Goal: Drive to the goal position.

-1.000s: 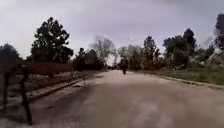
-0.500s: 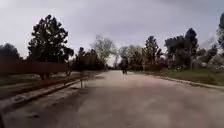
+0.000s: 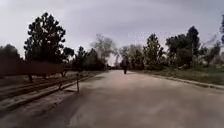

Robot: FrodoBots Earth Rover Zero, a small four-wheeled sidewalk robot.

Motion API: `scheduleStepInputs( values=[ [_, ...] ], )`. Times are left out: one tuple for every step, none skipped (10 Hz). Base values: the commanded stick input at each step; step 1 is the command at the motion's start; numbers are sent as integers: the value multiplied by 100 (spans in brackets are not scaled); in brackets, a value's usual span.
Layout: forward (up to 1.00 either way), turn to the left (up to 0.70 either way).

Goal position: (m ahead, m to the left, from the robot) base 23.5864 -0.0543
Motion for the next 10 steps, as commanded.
scheduleStepInputs(
  values=[
    [70, 0],
    [70, 0],
    [70, 0],
    [70, 0],
    [70, 0],
    [70, 0],
    [70, 0],
    [70, 0],
    [70, 0],
    [70, 0]
  ],
)
